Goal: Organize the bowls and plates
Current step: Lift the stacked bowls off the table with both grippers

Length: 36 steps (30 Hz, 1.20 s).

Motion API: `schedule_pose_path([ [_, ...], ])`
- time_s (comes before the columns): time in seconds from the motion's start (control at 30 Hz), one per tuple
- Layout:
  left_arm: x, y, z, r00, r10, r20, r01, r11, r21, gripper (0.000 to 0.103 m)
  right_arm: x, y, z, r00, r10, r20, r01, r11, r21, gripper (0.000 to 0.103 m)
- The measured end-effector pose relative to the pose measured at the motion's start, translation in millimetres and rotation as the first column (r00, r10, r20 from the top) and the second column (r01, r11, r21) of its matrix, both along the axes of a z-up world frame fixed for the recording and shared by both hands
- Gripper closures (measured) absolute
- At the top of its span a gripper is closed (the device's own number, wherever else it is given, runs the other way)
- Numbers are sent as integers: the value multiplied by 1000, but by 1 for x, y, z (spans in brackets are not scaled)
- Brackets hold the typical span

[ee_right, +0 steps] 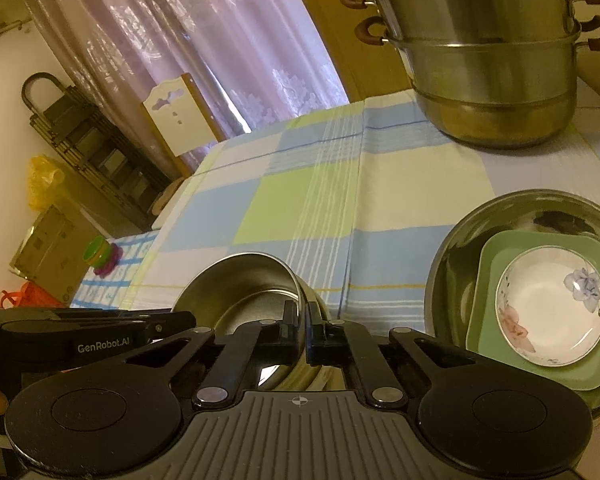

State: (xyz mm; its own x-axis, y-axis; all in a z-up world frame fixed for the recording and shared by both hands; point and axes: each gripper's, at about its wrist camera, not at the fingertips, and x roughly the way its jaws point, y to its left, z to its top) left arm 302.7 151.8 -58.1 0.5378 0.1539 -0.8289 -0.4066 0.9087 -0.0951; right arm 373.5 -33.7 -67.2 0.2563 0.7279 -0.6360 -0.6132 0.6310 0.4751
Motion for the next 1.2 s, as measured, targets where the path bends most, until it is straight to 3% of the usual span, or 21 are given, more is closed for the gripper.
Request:
schedule_pose_path([
  [0.23,4,2,-7,1000,-3,-17,3,1000,-11,89,7,-2,-1,998,-36,-45,36,999,-3,98],
  [0.3,5,2,-6,1000,0,-16,0,1000,-14,89,12,-6,0,996,-57,-64,57,998,-7,91],
  [0.37,6,3,-7,1000,0,-14,0,1000,-19,89,15,-8,0,995,-65,-74,64,998,-9,61],
  [0.4,6,3,-8,1000,0,-16,0,1000,-20,89,15,-10,-1,994,-69,-82,69,998,-6,59],
  [0.63,9,5,-14,1000,-13,-27,12,999,-40,89,8,-2,-9,993,-52,-103,54,999,11,61],
  [0.73,10,7,-16,999,-16,-29,14,998,-54,91,9,1,-15,991,-54,-126,57,998,23,80],
  [0.87,9,11,-20,999,-13,-30,10,997,-76,92,12,2,-19,985,-74,-157,78,997,24,91],
  [1.2,11,14,-20,999,-34,-28,32,996,-78,92,10,12,-10,985,-81,-152,74,996,-56,90],
])
